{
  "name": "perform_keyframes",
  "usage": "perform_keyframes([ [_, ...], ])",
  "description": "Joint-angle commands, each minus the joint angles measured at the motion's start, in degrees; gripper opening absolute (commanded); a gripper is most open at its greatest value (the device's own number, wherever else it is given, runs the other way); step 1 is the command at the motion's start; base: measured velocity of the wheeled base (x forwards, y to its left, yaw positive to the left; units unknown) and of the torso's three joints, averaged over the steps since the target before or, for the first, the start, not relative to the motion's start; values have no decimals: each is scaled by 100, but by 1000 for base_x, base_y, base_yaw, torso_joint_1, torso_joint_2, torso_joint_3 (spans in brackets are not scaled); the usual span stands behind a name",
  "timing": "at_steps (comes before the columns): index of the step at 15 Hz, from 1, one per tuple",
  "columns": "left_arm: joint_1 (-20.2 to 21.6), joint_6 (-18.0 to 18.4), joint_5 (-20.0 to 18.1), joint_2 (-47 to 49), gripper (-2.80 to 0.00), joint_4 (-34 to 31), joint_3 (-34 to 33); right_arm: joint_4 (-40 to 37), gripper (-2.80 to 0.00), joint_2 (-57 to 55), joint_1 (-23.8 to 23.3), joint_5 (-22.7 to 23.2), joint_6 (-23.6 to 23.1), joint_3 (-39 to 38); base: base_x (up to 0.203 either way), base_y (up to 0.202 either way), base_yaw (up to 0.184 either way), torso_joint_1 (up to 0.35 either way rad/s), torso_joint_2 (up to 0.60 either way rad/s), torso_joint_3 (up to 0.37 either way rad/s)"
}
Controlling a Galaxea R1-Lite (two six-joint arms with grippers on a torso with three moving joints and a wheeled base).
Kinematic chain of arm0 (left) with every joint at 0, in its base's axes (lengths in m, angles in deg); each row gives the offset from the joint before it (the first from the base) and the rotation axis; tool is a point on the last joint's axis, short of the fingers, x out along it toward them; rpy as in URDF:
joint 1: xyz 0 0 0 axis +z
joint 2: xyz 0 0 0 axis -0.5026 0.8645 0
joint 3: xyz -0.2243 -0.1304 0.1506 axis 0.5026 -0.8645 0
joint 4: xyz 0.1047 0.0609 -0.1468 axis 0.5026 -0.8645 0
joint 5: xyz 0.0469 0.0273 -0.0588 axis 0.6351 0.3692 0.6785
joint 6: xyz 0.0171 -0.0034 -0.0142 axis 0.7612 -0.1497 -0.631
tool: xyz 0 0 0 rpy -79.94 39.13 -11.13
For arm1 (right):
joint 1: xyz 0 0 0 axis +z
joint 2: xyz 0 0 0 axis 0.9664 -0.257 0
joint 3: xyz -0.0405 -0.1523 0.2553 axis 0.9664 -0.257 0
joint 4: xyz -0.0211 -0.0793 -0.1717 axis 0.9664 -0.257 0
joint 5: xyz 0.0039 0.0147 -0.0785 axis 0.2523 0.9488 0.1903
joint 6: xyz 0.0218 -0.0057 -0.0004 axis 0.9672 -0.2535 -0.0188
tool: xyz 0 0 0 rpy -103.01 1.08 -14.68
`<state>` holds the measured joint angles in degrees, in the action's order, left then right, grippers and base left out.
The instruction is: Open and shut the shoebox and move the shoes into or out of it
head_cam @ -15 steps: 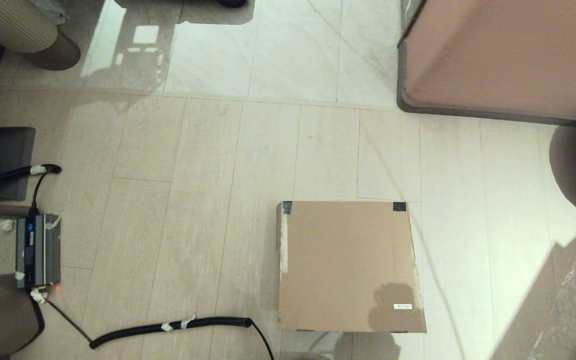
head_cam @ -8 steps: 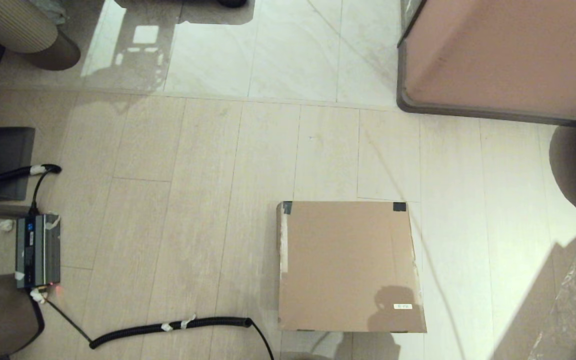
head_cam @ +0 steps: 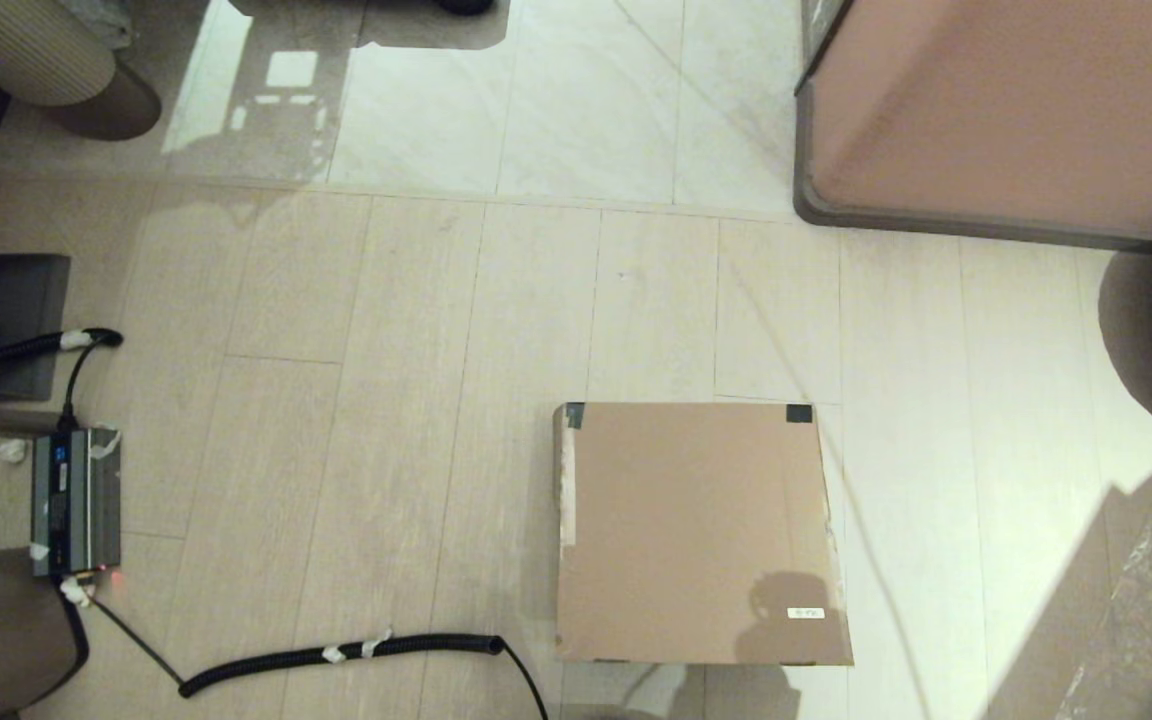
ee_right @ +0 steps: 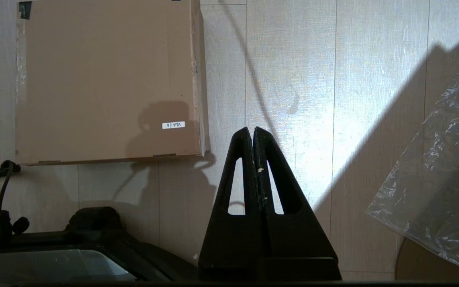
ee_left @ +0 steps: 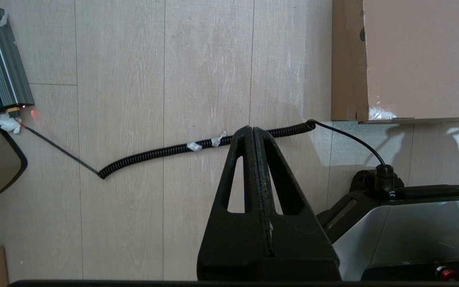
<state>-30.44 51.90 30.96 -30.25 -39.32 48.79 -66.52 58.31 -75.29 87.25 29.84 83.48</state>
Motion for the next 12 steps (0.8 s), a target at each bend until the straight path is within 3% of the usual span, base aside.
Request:
perform_keyframes([
  [1,0,0,2,2,-280,-7,0,-4,-280,-9,1,-1,2,1,0,0,0,0,0,0],
  [12,0,0,2,2,-280,-7,0,-4,-280,-9,1,-1,2,1,0,0,0,0,0,0],
])
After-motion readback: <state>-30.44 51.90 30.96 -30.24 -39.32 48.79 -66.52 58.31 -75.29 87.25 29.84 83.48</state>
